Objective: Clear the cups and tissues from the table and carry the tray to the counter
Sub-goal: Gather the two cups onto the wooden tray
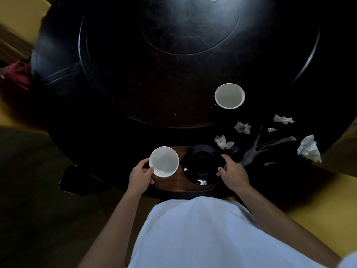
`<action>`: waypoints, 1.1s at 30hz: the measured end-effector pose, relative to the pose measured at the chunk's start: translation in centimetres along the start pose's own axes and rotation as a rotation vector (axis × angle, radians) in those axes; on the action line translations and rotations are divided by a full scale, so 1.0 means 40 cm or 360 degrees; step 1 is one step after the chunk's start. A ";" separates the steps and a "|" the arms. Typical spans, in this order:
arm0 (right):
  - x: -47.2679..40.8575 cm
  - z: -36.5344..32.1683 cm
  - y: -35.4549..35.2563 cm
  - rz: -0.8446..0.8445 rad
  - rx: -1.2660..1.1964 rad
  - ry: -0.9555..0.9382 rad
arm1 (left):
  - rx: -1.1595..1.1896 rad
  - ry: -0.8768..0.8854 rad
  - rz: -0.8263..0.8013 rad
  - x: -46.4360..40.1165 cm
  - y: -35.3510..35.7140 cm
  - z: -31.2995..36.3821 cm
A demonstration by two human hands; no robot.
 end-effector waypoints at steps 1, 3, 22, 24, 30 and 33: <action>-0.002 0.001 0.001 -0.0002 0.0004 -0.0003 | -0.0008 -0.0005 0.0000 -0.001 0.001 -0.001; -0.005 0.003 0.001 -0.0008 0.0012 -0.0010 | -0.0030 -0.0014 0.0007 0.001 0.003 0.001; -0.046 0.013 -0.063 -0.0005 -0.0310 -0.0051 | -0.0659 0.0295 0.0217 -0.051 -0.033 0.057; -0.068 -0.014 -0.088 0.0064 -0.0506 -0.0049 | -0.0833 0.0502 0.0303 -0.085 -0.041 0.104; -0.150 -0.188 -0.177 0.0279 -0.0748 -0.0057 | -0.0944 0.0794 0.0286 -0.273 -0.037 0.260; -0.187 -0.252 -0.183 0.0281 -0.0698 -0.0023 | -0.1100 0.0849 0.0196 -0.367 -0.039 0.329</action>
Point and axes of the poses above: each hand's wrist, its own x-axis away from the middle knuckle, its own y-axis out of the palm, z = x × y, the point moved 1 cm from there along -x, towards the middle knuckle, and after that the axes turned 7 degrees about y, right-handed, at the moved point
